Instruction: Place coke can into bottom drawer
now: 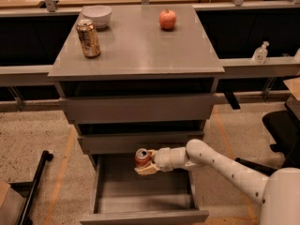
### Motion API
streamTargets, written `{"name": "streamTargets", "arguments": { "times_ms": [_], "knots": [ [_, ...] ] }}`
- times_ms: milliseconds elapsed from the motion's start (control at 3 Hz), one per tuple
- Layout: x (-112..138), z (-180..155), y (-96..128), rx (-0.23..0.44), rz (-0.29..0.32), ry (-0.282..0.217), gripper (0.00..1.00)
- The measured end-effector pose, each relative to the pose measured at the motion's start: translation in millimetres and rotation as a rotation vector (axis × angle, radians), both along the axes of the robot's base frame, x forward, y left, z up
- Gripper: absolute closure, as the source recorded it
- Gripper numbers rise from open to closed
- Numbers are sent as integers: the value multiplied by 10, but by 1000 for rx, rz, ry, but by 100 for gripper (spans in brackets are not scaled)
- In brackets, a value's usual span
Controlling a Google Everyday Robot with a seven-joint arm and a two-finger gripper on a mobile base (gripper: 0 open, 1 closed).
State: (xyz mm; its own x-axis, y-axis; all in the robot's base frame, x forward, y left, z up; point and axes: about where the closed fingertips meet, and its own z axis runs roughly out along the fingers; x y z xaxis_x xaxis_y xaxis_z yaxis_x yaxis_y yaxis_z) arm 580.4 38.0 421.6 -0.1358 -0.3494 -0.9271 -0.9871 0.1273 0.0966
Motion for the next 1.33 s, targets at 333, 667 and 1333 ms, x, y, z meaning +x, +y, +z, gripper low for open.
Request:
{"name": "streamTargets", "arguments": {
  "times_ms": [333,667,1333],
  "knots": [
    [-12,-43,55,-15,16,-16,100],
    [-64,-220,109,30,38,-44,100],
    [-206,-828,108,136,27,-91,100]
  ]
}}
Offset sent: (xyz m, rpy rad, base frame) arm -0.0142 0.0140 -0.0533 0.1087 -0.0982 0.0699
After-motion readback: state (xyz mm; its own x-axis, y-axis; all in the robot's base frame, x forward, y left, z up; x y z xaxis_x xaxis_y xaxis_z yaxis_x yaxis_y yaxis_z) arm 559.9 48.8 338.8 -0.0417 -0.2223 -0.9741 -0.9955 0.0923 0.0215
